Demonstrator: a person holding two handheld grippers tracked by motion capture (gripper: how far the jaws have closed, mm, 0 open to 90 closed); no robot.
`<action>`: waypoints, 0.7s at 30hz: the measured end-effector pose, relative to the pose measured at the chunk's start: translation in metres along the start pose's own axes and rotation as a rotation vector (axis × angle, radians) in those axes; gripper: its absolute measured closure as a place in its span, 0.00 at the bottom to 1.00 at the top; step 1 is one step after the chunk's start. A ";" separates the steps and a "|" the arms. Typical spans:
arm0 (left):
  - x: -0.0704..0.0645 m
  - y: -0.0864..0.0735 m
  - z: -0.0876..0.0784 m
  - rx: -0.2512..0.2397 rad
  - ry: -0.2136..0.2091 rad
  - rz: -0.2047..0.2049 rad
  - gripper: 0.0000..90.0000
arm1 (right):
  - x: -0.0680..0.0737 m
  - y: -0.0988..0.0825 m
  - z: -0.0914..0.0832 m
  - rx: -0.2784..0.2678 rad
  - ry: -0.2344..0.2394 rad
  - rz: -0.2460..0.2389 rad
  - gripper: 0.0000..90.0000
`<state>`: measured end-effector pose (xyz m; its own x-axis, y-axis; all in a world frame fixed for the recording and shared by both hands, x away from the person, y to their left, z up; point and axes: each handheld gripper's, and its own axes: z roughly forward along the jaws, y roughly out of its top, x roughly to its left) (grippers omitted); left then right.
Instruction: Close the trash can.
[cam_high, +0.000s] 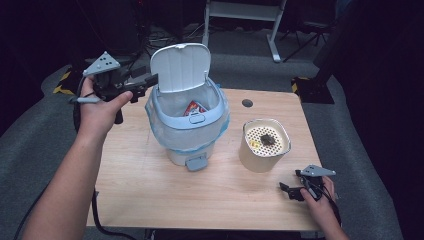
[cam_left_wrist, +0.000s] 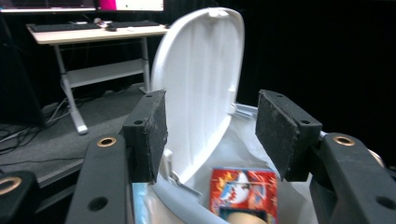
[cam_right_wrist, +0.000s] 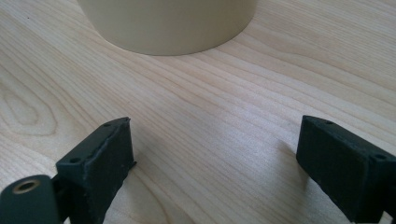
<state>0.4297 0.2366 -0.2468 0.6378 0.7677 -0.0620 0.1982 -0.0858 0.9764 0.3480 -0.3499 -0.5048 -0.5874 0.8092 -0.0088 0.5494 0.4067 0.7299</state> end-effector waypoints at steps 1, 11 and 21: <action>0.002 0.002 0.002 0.002 0.008 0.005 0.49 | 0.000 0.000 0.000 0.000 0.001 -0.001 0.12; 0.016 0.018 0.020 0.016 0.008 -0.004 0.48 | 0.000 0.000 0.000 0.000 0.003 -0.003 0.12; 0.011 0.025 0.026 0.025 -0.051 -0.005 0.50 | -0.001 0.000 0.000 -0.001 0.006 -0.003 0.12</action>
<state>0.4610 0.2262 -0.2288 0.6741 0.7345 -0.0780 0.2195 -0.0984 0.9706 0.3485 -0.3501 -0.5049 -0.5929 0.8052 -0.0071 0.5467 0.4090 0.7307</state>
